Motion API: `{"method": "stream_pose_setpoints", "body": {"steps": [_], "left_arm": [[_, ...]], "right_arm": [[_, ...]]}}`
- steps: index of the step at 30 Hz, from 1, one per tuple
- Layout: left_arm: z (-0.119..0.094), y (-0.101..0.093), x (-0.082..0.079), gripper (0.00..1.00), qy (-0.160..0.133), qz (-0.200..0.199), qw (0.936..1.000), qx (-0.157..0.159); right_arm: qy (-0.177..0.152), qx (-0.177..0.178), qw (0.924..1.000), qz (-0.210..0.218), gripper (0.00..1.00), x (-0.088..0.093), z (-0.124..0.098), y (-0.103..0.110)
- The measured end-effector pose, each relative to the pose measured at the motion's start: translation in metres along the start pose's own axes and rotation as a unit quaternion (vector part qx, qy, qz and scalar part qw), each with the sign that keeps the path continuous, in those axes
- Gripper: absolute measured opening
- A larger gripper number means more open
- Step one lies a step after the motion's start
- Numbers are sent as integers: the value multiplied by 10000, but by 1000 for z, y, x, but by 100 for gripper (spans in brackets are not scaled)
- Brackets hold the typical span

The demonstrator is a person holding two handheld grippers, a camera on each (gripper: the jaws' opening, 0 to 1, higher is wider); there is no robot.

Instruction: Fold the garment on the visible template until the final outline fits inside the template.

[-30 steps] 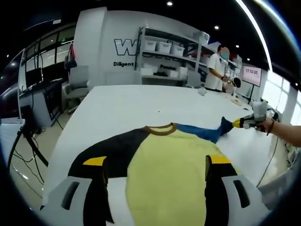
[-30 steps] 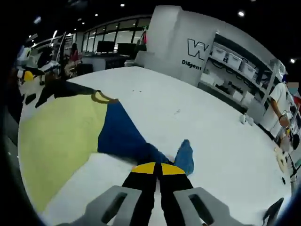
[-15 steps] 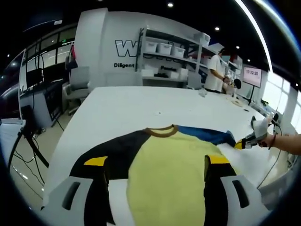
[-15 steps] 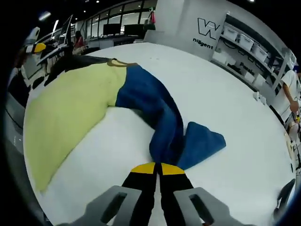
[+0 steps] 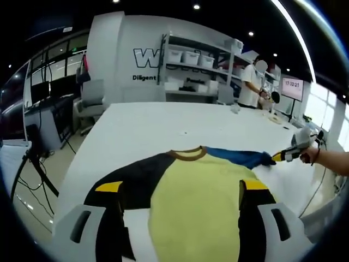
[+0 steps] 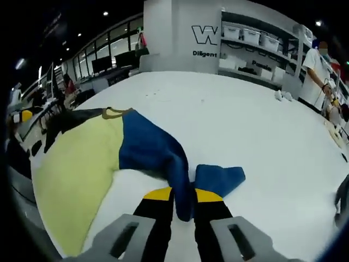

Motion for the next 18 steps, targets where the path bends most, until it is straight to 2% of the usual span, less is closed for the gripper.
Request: {"method": "stream_pose_setpoints", "body": {"steps": [5,7,13,18], "left_arm": [[0,1,1,87,36,22,10000,0],[0,1,1,87,52,63,10000,-7],[-1,4,-1,87,39,49,10000,-40],[-1,5,-1,87,40,54,10000,-52]], "right_arm": [[-274,69,9989,377,10,-17,1,-10],[-289,1,9981,538,12,-22,3,-10],[-653,-99,9956,657,20,-41,-4,-8],[-806,-33,9946,647,20,-57,-8,-16]]}}
Point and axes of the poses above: the point that each gripper's makers call its tool centre point, and the gripper's own axes: z roughly forward along the fingers, y roughly to its left, x roughly out of its underside, the point moved 4 cm from there along -z, roughly backward along the fingers, and after that the axes turned 7 degrees about -x, right-handed, at the moved point
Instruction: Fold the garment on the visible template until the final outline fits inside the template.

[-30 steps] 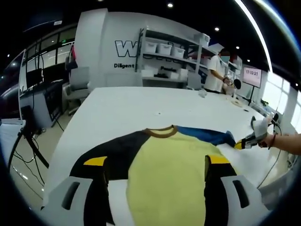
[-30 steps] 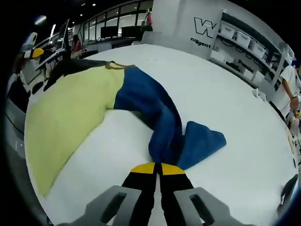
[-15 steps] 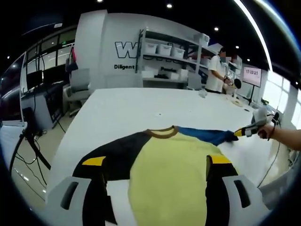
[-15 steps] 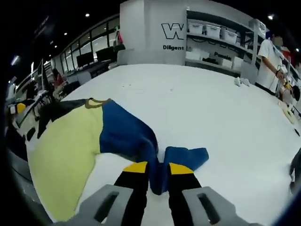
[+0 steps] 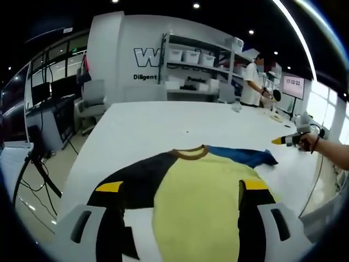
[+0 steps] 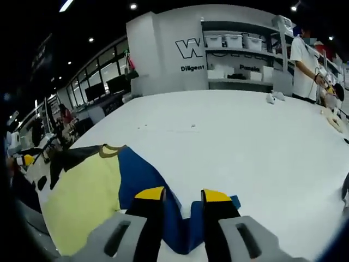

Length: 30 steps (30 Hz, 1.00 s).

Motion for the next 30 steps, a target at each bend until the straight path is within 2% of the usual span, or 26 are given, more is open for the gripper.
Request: {"method": "stream_pose_setpoints", "body": {"steps": [3,6,10,14,18,23,30], "left_arm": [[0,-1,0,87,11,23,10000,3],[0,-1,-1,87,6,16,10000,3],[-3,1,-2,87,-24,34,10000,-25],[-5,4,-2,87,-12,26,10000,-86],[-5,6,-1,88,10,24,9999,-124],[-6,6,1,89,41,26,9999,-135],[-6,7,2,88,57,7,9999,-150]], "right_arm": [[256,278,9991,-201,19,3,6,-13],[333,259,9990,-114,19,9,16,-16],[793,335,9963,13,19,29,29,-25],[1006,356,9943,8,20,40,37,-26],[1359,422,9898,14,21,56,45,-28],[1515,503,9872,-71,19,62,48,-30],[1637,636,9835,-427,13,63,49,-32]]}}
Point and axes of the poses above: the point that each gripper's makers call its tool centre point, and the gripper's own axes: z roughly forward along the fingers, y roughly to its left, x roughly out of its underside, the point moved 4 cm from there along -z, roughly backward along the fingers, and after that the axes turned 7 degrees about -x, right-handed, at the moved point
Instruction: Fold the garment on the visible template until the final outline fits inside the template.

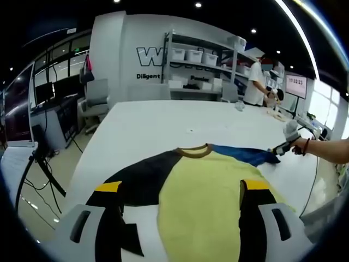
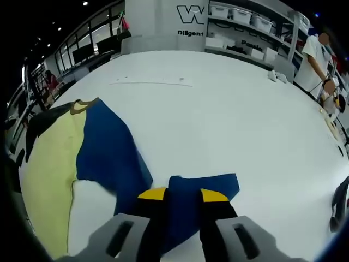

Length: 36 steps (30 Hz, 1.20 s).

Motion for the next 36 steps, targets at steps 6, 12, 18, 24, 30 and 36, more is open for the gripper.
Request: {"method": "stream_pose_setpoints", "body": {"steps": [6,12,18,24,30,36], "left_arm": [[-1,0,1,87,11,-2,10000,-4],[-2,1,0,87,-15,-1,10000,-22],[-2,0,-1,88,-60,-14,10000,-3],[-3,-1,-3,88,-96,-26,9999,16],[-5,1,-4,90,-135,-54,9999,2],[-9,1,-8,93,-166,-79,9998,28]], "right_arm": [[-168,47,9998,-6,0,-3,-6,-6],[-692,352,9970,47,0,-20,-28,-25],[-1247,737,9888,360,0,-34,-54,-51],[-1347,1024,9837,616,0,-28,-76,-75],[-1359,1074,9794,1041,0,-10,-84,-83],[-1462,1022,9779,1095,0,-18,-85,-75]]}}
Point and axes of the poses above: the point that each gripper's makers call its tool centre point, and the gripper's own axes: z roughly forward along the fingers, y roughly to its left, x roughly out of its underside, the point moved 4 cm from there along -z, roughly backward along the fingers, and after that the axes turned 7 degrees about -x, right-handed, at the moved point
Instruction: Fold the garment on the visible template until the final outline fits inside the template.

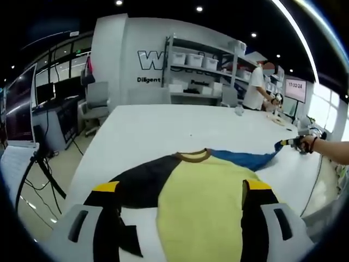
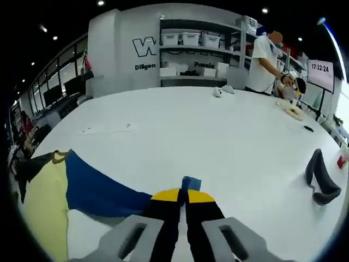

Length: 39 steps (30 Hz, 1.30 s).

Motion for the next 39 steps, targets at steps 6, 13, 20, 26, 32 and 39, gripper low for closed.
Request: {"method": "stream_pose_setpoints", "body": {"steps": [6,13,20,26,32,39], "left_arm": [[-4,-1,0,99,55,21,10000,39],[-10,-4,5,99,249,139,9994,188],[-14,-2,4,99,240,157,9994,195],[-18,0,4,99,236,183,9994,185],[-20,1,8,99,270,166,9993,188],[-23,2,8,99,238,185,9994,197]], "right_arm": [[-169,-178,9997,-38,0,-19,4,23],[-473,-705,9963,-110,0,-45,12,74],[-636,-1202,9904,-242,0,-63,20,132],[-747,-1605,9837,-300,0,-73,23,179],[-752,-1958,9769,-411,0,-77,29,226],[-740,-2418,9667,-398,0,-74,32,282]]}}
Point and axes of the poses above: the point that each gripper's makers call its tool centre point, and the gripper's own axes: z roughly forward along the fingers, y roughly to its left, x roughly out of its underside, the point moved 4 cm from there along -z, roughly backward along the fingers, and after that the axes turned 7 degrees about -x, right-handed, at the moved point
